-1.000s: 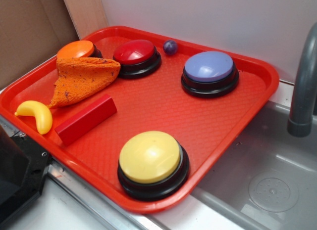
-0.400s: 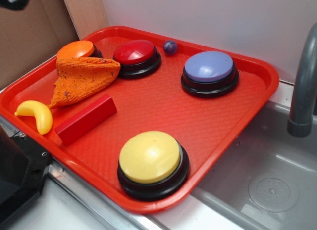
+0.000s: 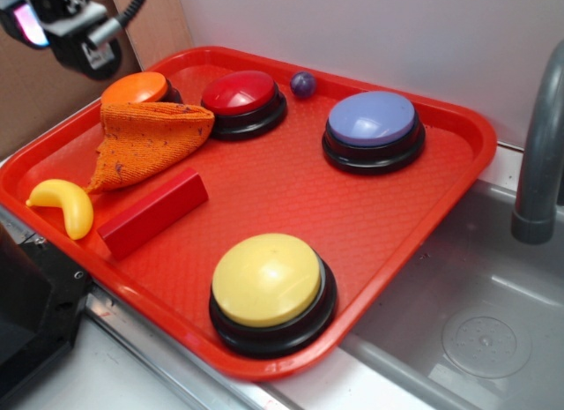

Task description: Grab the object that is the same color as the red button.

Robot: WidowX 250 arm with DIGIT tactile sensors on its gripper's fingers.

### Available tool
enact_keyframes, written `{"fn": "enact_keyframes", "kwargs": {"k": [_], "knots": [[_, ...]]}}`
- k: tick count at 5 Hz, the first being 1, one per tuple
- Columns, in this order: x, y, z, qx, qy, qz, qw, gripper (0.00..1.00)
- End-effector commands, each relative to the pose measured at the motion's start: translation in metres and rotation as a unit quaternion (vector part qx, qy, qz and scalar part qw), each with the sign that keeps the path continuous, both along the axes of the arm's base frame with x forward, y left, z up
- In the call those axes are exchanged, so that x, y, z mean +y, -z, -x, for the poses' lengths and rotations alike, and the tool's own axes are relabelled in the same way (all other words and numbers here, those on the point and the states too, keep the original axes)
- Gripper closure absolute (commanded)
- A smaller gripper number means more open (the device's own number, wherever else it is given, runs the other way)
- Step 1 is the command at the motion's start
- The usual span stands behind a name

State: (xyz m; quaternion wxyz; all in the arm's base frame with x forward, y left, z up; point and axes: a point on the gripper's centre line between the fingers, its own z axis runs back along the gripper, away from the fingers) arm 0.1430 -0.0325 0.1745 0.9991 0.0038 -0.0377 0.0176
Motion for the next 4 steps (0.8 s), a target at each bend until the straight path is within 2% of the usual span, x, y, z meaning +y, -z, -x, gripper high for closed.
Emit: {"fn": "enact_keyframes", "kwargs": {"k": [1, 2, 4], "knots": [[-0.002, 0.041, -0.012, 0.004, 0.024, -0.005, 1.000, 0.00], [0.000, 0.064, -0.013, 0.020, 0.004, -0.024, 0.999, 0.00], [0.009, 0.106, -0.016, 0.009, -0.049, -0.047, 0.998, 0.00]]}}
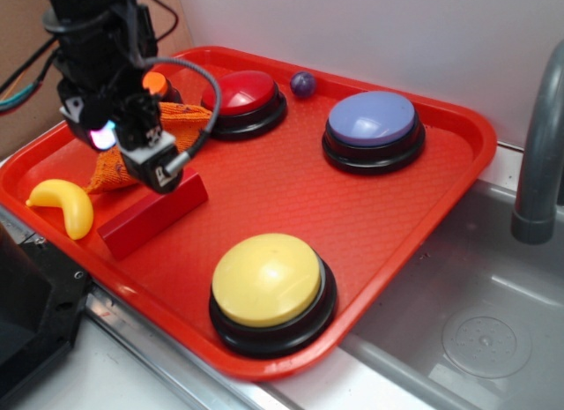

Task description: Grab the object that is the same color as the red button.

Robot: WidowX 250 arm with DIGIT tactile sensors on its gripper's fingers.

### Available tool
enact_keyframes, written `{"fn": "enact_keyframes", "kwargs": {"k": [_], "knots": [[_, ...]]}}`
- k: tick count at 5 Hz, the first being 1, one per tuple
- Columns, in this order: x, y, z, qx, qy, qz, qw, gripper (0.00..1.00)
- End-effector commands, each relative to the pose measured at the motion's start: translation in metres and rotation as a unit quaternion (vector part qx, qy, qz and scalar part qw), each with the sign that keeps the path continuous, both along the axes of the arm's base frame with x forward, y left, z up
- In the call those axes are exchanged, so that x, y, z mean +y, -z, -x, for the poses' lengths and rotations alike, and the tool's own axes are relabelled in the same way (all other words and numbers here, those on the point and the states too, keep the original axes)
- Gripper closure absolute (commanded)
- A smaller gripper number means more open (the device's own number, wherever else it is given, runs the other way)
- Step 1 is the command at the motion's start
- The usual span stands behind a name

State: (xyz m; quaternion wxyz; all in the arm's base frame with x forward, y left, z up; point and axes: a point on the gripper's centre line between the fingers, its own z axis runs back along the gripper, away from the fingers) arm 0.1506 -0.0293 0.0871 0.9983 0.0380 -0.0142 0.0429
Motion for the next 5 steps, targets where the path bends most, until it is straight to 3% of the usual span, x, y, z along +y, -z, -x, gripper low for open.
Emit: {"fn": "enact_keyframes", "kwargs": {"k": [1, 2, 3, 4, 5], "knots": [[0.009, 0.042, -0.014, 0.003, -0.026, -0.024, 0.999, 0.00], [0.012, 0.063, -0.018, -0.010, -0.019, -0.012, 1.000, 0.00], [0.010, 0.073, -0.021, -0.015, -0.026, -0.014, 0.999, 0.37], [0.018, 0.060, -0.024, -0.021, -0.049, -0.001, 0.999, 1.00], [0.022, 0.048, -0.033, -0.018, -0.047, 0.009, 0.999, 1.00]]}}
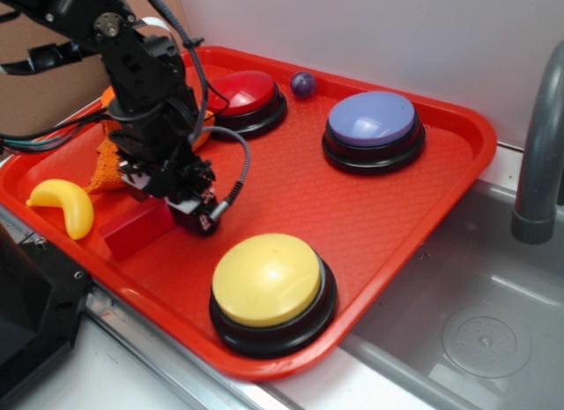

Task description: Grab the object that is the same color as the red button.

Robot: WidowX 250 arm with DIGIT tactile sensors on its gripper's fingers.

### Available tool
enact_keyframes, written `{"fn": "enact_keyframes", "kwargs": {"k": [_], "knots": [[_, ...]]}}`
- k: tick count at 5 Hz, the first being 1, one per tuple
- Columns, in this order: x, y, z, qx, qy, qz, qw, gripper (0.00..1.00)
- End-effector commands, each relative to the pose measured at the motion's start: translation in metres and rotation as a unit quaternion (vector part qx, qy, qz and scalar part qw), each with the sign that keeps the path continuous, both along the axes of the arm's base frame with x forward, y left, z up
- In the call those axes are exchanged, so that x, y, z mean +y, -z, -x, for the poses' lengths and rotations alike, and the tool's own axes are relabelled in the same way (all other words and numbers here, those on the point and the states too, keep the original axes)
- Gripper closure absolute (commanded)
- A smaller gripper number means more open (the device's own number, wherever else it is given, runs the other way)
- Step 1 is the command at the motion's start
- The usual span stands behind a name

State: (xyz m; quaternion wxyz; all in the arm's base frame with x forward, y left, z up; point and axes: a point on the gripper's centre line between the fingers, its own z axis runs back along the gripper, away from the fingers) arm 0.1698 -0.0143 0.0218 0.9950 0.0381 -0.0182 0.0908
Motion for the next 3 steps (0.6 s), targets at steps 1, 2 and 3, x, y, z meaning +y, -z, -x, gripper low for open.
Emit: {"fn": "enact_keyframes", "kwargs": {"k": [1, 2, 3], "knots": [[0.007, -0.036, -0.022, -0.014, 0.010, 0.015, 1.000, 1.00], [0.004, -0.070, -0.030, -0.017, 0.020, 0.016, 1.000, 1.00], [-0.001, -0.115, -0.037, -0.039, 0.032, 0.020, 0.999, 1.00]]}}
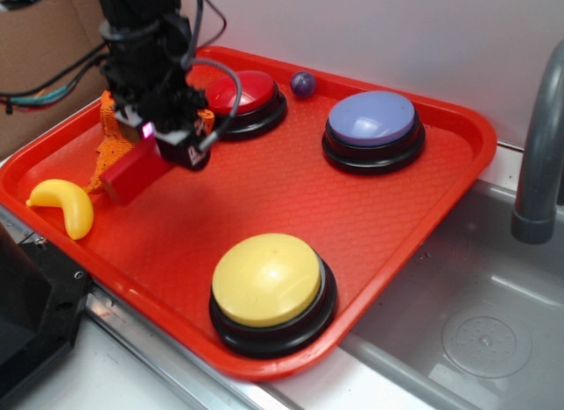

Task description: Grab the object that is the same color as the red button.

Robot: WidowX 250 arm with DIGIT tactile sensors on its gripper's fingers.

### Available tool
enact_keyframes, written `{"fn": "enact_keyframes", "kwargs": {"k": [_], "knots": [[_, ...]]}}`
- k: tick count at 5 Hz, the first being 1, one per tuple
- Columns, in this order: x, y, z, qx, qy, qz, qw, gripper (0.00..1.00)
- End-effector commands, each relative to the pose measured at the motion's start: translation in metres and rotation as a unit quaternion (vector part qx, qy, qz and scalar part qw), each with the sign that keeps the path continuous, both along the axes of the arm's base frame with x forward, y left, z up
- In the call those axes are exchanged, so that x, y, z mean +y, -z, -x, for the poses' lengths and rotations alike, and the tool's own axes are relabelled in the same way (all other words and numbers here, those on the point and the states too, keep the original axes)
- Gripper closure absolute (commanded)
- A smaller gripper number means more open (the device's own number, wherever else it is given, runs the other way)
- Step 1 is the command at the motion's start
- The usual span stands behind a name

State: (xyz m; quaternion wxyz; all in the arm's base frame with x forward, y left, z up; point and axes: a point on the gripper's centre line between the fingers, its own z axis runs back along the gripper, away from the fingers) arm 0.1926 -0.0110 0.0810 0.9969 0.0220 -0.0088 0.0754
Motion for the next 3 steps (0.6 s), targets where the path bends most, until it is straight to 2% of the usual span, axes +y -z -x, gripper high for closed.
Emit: {"fn": "enact_keyframes", "kwargs": {"k": [1, 2, 3], "knots": [[-0.005, -0.086, -0.018, -0.050, 0.032, 0.007, 0.998, 1.00], [-0.004, -0.098, -0.020, -0.073, 0.047, -0.009, 0.996, 1.00], [-0.005, -0.092, -0.024, -0.053, 0.059, -0.052, 0.996, 1.00]]}}
